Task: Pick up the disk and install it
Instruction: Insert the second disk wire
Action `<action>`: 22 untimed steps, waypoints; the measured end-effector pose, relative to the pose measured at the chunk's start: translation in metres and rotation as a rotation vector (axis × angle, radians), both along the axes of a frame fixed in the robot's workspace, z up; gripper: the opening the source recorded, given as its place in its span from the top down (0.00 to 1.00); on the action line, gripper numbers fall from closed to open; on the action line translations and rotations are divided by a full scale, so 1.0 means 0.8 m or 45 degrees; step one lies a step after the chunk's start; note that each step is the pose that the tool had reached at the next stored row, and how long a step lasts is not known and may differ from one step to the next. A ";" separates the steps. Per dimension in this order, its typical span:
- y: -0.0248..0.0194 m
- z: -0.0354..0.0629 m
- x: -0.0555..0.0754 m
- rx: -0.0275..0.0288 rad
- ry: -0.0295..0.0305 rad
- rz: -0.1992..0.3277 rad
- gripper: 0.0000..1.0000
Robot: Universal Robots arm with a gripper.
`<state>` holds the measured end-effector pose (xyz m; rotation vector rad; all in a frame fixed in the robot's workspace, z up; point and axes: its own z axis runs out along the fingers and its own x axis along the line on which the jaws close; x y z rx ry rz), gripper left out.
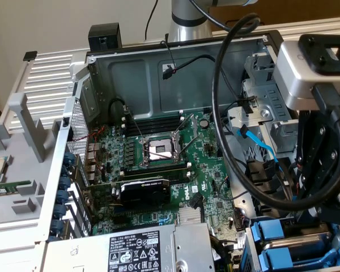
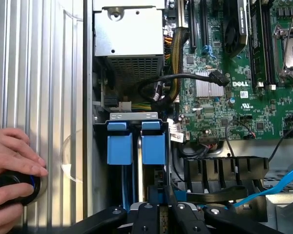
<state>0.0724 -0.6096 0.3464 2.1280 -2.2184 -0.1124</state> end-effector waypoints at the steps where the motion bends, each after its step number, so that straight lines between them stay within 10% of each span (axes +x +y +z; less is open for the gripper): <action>1: 0.0000 0.000 0.000 0.0000 0.0000 -0.001 0.84; 22: 0.0000 -0.001 0.002 0.0000 0.0000 -0.012 0.84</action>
